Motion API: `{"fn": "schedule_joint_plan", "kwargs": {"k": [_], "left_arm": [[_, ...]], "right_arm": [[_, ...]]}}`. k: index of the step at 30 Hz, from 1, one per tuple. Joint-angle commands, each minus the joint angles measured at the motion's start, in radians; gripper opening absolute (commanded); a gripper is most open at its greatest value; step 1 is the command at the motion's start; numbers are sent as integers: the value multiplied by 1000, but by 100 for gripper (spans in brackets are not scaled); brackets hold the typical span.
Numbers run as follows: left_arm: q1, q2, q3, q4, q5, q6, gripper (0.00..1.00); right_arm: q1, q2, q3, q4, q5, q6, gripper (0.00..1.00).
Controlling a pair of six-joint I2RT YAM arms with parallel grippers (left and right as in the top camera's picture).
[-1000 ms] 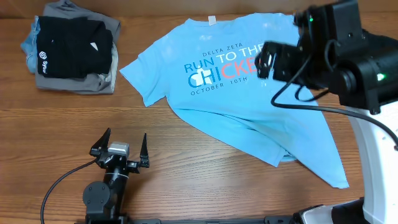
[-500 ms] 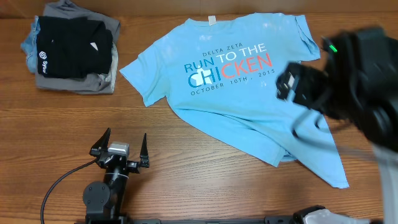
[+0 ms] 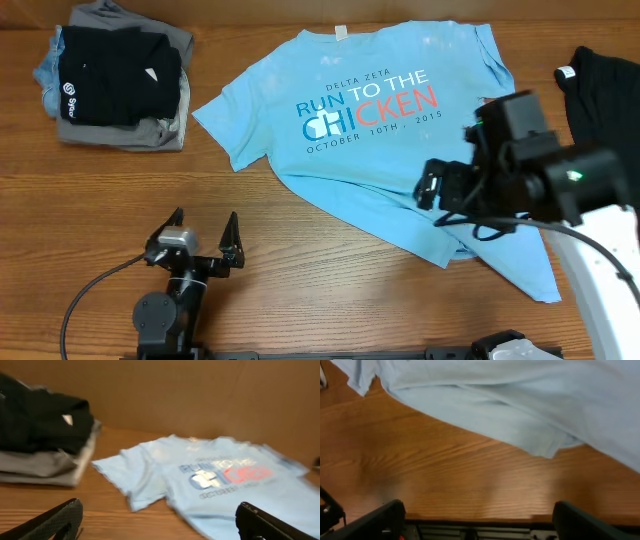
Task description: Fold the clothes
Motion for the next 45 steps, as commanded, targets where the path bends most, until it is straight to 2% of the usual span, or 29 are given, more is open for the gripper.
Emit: {"fn": "schedule_joint_plan", "kwargs": {"k": [1,4,10,16,21,26,31,38,40,45], "left_arm": [[-6,-11,3,51,116,-161,100],[-6,-10,44,59,156,-162,100],[-6,77,244,-39,114,-117,100],[-6,428,575,-210,105,24,100],[-6,737,856,-377,150,23,100],[-6,925,974,-417,235,-1,100],[-7,1168,1157,-639,92,-5,100],[-7,1580,1559,-1032,-31,11,100],[-7,1677,1634,-1045,-8,11,100],[-7,1823,1650,-1020,7,15,100]], "right_arm": [[-2,-25,-55,42,-83,10,98],[-2,-25,-63,61,-68,11,100],[-2,-25,-63,101,-69,19,100],[-2,-25,-63,119,-110,22,100],[-2,-25,-63,136,-161,21,100],[-2,-25,-63,134,-163,18,100],[-2,-24,-63,135,-181,18,100],[-2,-24,-64,154,-180,18,100],[-2,-24,-64,157,-180,18,100],[-2,-24,-65,144,-179,12,100]]}}
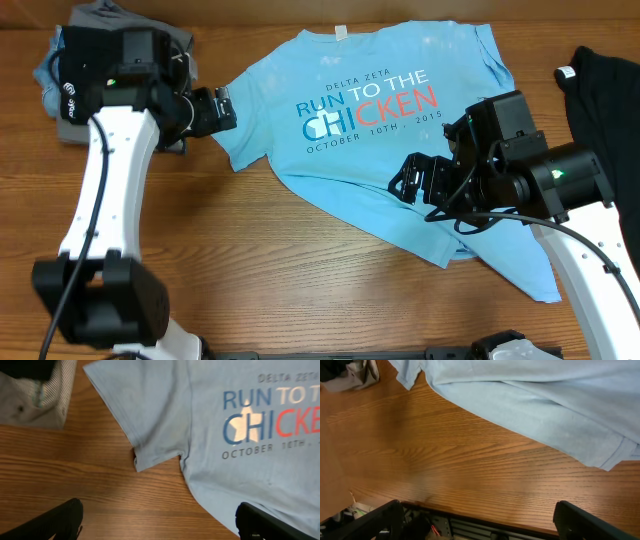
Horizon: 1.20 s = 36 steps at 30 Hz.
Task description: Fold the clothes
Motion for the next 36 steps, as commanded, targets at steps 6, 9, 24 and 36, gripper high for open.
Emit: {"fn": "schedule_joint_plan", "kwargs": {"k": [6,9,24,36], "left_arm": [[-26,209,24,26,0,68,100],[-41,275,24,41,-18,97,100],[-60,430,24,135,-101,-1,60],[-61,432,24,155,-97,1,19]], "right_arm": [[-2,-20,-25,1,22,-6,100],[-2,-20,-54,5,21,5,100],[-2,-19,-256,60,19,89,100],[-2,-19,-367,99,67,226,100]]}}
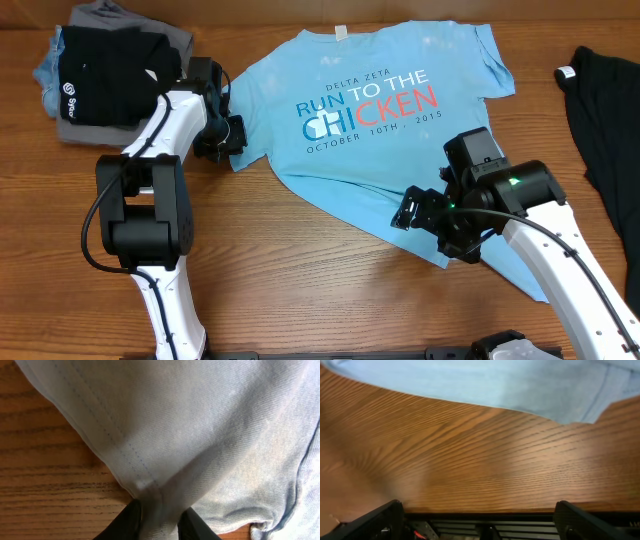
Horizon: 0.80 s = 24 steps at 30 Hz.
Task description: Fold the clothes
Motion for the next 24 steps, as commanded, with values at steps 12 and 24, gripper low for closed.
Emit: {"fn": "schedule_joint_plan", "kwargs": {"k": [12,24], "left_arm": [[-3,13,21,-13,-18,1,9],[-3,13,21,-26,-18,2,4]], "right_arm": [[-4,-7,-241,175,140,242,100],[-107,21,-298,267,284,266,100]]}}
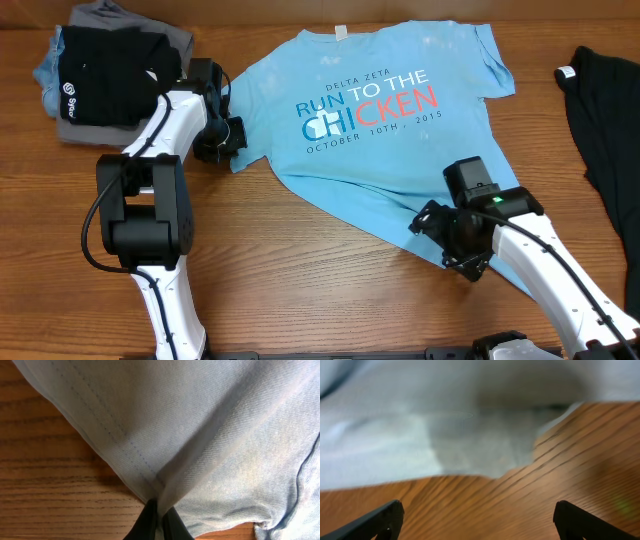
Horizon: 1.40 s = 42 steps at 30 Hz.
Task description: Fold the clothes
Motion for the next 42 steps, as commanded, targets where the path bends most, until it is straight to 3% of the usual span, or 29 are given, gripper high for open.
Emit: {"fn": "schedule_joint_plan", "kwargs": {"k": [1,9,18,27,30,38,42], "left_arm": [[-3,11,21,-6,-14,5,4],[-3,11,21,-10,-14,5,4],[-3,11,21,-13,-14,5,4],[-2,11,21,-13,-14,5,4],[-2,11,21,-13,-14,5,4],[-2,11,21,-13,-14,5,4],[-2,11,21,-12,-14,5,4]], "right_arm": [[-34,2,-6,-1,64,16,100],[-34,2,-18,3,58,9,100],[-34,2,-171,182,58,-14,100],[-34,2,-194,209,61,-14,100],[-34,2,-221,246,47,-13,88],[-34,2,-254,293,31,-9,72],[-34,2,-254,296,31,-9,56]]}}
